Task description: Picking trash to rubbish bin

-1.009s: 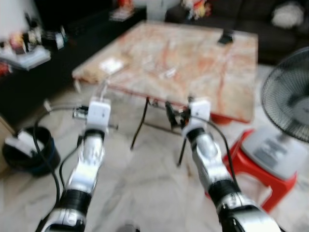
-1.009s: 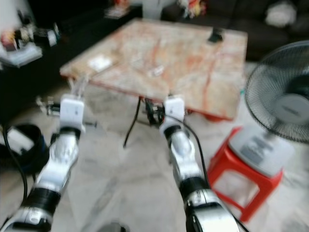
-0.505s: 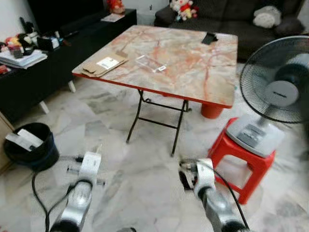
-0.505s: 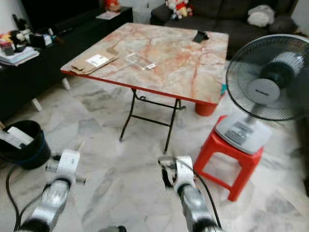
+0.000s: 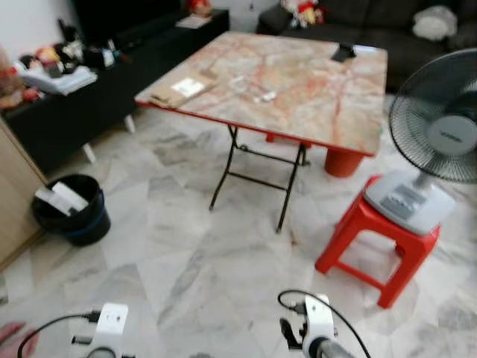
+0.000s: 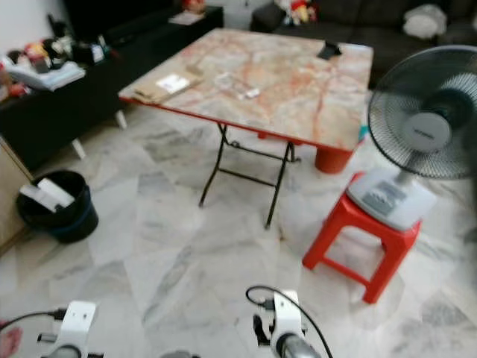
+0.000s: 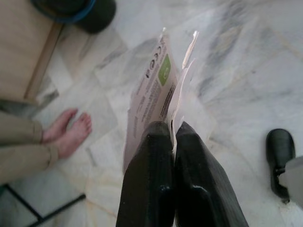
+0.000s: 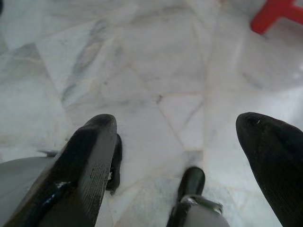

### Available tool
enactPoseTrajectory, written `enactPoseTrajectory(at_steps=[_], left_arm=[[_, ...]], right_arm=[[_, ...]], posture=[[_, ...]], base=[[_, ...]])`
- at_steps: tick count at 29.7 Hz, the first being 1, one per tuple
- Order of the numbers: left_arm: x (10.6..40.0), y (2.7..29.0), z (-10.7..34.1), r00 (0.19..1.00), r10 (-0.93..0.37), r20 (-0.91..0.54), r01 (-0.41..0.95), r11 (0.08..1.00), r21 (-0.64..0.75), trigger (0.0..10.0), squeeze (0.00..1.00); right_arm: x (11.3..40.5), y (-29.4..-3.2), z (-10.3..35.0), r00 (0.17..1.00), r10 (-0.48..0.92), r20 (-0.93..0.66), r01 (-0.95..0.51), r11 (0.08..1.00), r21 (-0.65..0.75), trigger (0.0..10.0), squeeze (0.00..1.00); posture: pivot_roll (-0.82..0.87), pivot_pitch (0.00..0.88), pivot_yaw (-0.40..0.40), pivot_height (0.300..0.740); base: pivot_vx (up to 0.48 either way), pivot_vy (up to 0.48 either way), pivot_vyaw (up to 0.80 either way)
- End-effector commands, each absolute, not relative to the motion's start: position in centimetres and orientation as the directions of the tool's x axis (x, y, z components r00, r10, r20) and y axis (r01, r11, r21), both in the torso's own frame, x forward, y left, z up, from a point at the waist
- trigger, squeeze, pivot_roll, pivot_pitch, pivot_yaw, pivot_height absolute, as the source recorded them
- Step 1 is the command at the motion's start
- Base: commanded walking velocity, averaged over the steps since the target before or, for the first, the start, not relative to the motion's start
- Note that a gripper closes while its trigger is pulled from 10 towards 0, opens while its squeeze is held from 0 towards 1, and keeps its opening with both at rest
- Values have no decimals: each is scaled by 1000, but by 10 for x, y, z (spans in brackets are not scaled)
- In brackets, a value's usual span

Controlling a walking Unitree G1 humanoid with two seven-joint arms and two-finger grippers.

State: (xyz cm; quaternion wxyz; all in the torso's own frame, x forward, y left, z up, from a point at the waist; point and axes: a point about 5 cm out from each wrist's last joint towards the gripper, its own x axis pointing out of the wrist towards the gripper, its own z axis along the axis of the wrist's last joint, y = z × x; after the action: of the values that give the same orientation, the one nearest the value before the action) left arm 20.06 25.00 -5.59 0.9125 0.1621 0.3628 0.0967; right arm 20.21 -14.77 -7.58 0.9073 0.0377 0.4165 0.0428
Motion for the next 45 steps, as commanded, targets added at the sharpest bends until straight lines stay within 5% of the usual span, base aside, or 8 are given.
enactPoseTrajectory(at_steps=[1, 26, 32, 45], left_arm=[[195, 249, -60, 701, 289, -652, -55, 933, 355, 10000, 0], [179, 229, -75, 649, 235, -723, 29, 943, 332, 10000, 0], [193, 226, -69, 676, 241, -696, -12, 948, 317, 10000, 0], [174, 246, -75, 569, 343, -747, -124, 934, 335, 10000, 0]], right_arm=[[202, -150, -76, 649, 97, -754, -42, 995, 92, 10000, 0], [189, -161, -82, 614, 82, -785, -93, 995, 31, 10000, 0], [209, -160, -72, 643, 101, -759, -125, 992, 27, 10000, 0], [222, -148, -66, 646, 127, -753, -116, 991, 68, 10000, 0]], posture=[[121, 84, 12, 740], [57, 83, -5, 740], [86, 78, -37, 740], [159, 0, -62, 740]], base=[[0, 0, 0], [0, 0, 768], [0, 0, 150], [84, 0, 0]])
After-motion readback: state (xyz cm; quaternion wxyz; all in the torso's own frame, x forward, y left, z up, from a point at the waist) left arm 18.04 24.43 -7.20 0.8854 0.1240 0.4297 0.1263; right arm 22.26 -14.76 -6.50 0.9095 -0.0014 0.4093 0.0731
